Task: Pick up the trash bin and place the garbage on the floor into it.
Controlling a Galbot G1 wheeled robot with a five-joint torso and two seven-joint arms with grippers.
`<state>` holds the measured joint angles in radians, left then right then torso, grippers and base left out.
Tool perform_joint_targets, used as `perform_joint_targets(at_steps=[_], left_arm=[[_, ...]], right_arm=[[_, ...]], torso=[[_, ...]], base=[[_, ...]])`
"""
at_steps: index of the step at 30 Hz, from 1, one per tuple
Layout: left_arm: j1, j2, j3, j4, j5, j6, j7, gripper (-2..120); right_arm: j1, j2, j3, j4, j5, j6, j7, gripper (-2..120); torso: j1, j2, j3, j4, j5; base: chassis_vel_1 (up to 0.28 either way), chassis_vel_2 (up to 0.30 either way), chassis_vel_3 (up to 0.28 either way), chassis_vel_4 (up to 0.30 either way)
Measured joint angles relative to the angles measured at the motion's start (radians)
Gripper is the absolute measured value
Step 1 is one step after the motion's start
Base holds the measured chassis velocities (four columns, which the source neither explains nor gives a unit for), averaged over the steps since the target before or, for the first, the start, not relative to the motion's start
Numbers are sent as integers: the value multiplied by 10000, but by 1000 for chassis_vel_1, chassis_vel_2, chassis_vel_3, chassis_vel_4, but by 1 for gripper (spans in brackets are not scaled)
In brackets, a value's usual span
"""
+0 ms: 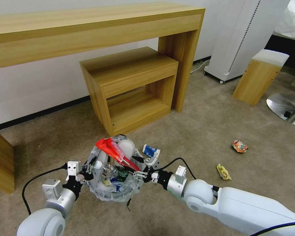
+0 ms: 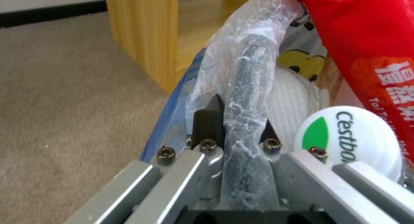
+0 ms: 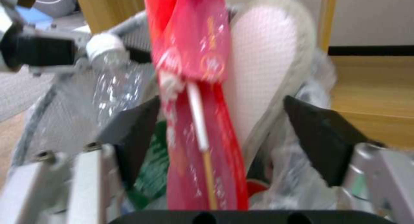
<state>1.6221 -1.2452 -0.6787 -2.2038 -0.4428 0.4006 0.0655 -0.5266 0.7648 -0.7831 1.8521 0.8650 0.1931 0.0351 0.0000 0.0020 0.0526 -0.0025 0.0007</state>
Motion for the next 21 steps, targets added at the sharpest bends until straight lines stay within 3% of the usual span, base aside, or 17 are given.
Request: perform_joint_targets(at_steps=[7,13,21], left_arm=[[107,189,23,109,-60,93,-24,3],[97,307,15,271,-112,187,-74,3],[81,539,-47,436,-363,465,-117,3]], right_arm=[[-121,99,443,52,134,-5,123,99],[-272,153,1009,232,437,-82,197,100],[-715,103,2848,230,1015,-417,1043,100]], torso=[[0,0,0,0,0],[0,0,0,0,-1],[0,0,1,0,0]], base=[[0,0,0,0],[0,0,0,0],[0,0,0,0]])
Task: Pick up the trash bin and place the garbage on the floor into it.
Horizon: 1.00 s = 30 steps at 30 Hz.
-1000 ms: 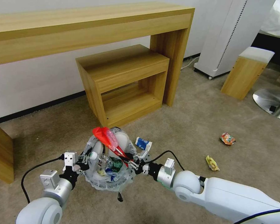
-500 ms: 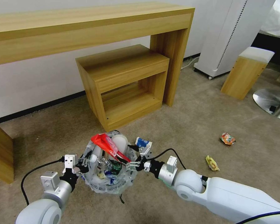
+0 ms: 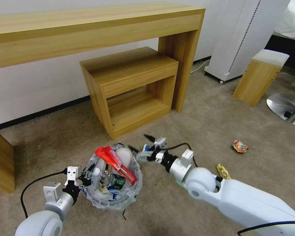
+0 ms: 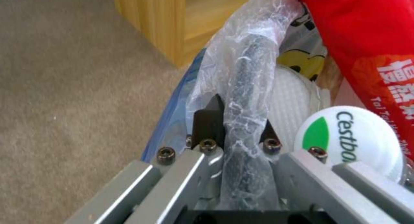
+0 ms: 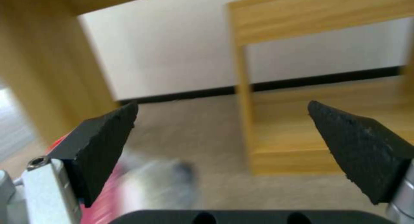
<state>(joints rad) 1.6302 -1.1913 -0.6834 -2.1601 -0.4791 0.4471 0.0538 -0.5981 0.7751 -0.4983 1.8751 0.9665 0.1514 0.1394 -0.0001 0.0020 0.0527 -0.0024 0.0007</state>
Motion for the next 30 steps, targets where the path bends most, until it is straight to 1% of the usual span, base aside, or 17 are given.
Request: perform_joint_targets(at_steps=[1,4,7,8,9,12,14,16,17,19,20,21,23,24,25,28,30], left_arm=[[0,0,0,0,0,0,0,3],[-39,117,-17,50,-88,47,-27,3],[-51,170,-16,77,-116,57,-28,3],[-62,228,-10,84,-163,62,-28,3],[-62,228,-10,84,-163,62,-28,3],[-78,290,30,87,-196,63,-24,3],[-75,290,35,87,-196,62,-22,3],[-42,280,36,46,-198,31,-5,3],[-42,280,36,46,-198,31,-5,3],[-27,279,14,-34,-202,12,0,3],[-17,283,4,-52,-203,0,2,3],[-17,283,4,-52,-203,0,2,3],[6,287,-9,-69,-204,-8,6,3],[17,271,-17,-86,-203,-32,8,3],[17,271,-17,-86,-203,-32,8,3],[56,238,-14,-137,-178,-67,15,3],[73,225,-9,-178,-177,-69,20,3]], right_arm=[[0,0,0,0,0,0,0,100],[-199,-156,809,-172,-3,59,192,100],[-333,-240,1210,-216,-3,87,301,100],[-511,-358,1622,-246,-3,87,409,100],[-511,-358,1622,-246,-3,87,409,100],[-1153,-730,2592,-416,-5,69,644,100],[-1355,-796,2831,-470,-9,66,711,100],[-2318,-852,3927,-654,-40,46,874,100],[-2318,-852,3927,-654,-40,46,874,100],[-3186,-805,4983,-644,-100,5,851,100],[-3443,-786,5323,-619,-137,-2,820,100],[-3443,-786,5323,-619,-137,-2,820,100],[-3911,-750,6033,-524,-243,-22,772,100],[-4345,-709,6718,-390,-331,-37,649,100],[-4345,-709,6718,-390,-331,-37,649,100],[-5058,-556,7770,-248,-508,-101,525,100],[-5258,-447,8006,-276,-676,-53,508,100]], torso=[[0,0,0,0,0],[0,0,0,-1,2],[0,0,0,0,0],[0,0,0,0,2],[0,0,0,0,2],[1,0,0,-1,1],[0,0,0,-2,2],[1,0,0,-2,3],[1,0,0,-2,3],[0,0,-1,-2,3],[0,0,0,-4,3],[0,0,0,-4,3],[1,0,-1,-3,5],[0,0,-1,1,1],[0,0,-1,1,1],[0,1,-1,-2,0],[0,0,-1,0,2]], base=[[0,0,0,0],[0,0,0,0],[0,0,0,0],[0,0,0,0],[0,0,0,0],[0,0,0,0],[0,0,0,0],[0,0,0,0],[0,0,0,0],[0,0,0,0],[0,0,0,0],[0,0,0,0],[0,0,0,0],[0,0,0,0],[0,0,0,0],[0,0,0,0],[0,0,0,0]])
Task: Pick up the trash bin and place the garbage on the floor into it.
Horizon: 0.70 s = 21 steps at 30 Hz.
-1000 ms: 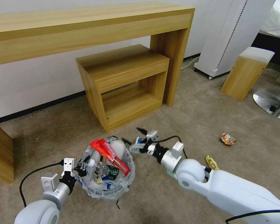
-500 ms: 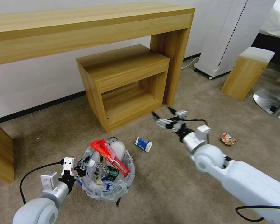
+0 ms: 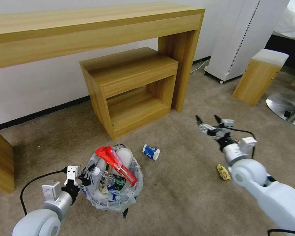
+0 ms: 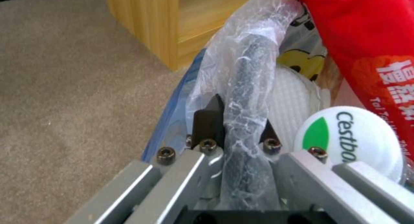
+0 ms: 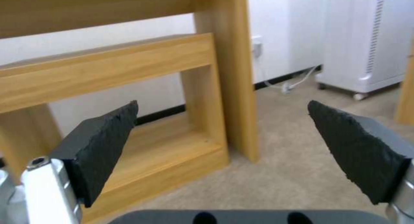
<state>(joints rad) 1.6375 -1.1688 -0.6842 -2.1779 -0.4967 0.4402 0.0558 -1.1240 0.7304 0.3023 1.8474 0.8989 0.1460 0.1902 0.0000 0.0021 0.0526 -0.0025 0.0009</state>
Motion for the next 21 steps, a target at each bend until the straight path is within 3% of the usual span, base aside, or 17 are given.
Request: perform_joint_targets(at_steps=[11,21], left_arm=[[195,2,-25,-333,-5,-12,26,3],[184,48,-34,-243,-5,-48,36,3]], right_arm=[[-969,1021,623,-475,-1154,337,-1,100],[-1107,1273,582,-506,-1460,345,-184,100]], torso=[[0,0,0,1,-1],[0,0,0,0,-2]], base=[[0,0,0,0],[0,0,0,0]])
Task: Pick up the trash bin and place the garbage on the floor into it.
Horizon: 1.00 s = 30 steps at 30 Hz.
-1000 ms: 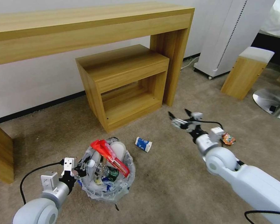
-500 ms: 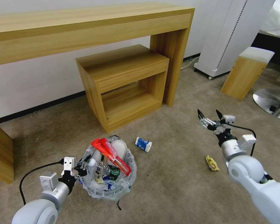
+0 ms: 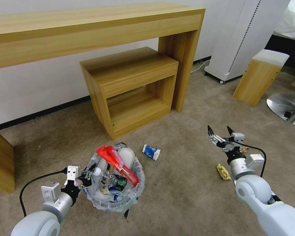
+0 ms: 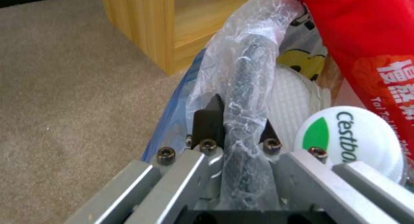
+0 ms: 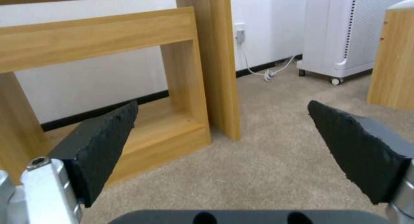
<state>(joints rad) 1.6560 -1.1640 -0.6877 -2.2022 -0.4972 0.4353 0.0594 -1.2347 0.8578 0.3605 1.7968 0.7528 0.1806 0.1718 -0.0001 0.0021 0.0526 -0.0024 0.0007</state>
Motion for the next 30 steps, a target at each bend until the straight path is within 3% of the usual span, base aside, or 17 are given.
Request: perform_joint_targets(at_steps=[30], left_arm=[[64,-80,-169,-58,18,-35,6,3]], right_arm=[[241,-43,-273,-175,-560,93,-59,100]], torso=[[0,0,1,0,0]], base=[[-13,12,14,-15]])
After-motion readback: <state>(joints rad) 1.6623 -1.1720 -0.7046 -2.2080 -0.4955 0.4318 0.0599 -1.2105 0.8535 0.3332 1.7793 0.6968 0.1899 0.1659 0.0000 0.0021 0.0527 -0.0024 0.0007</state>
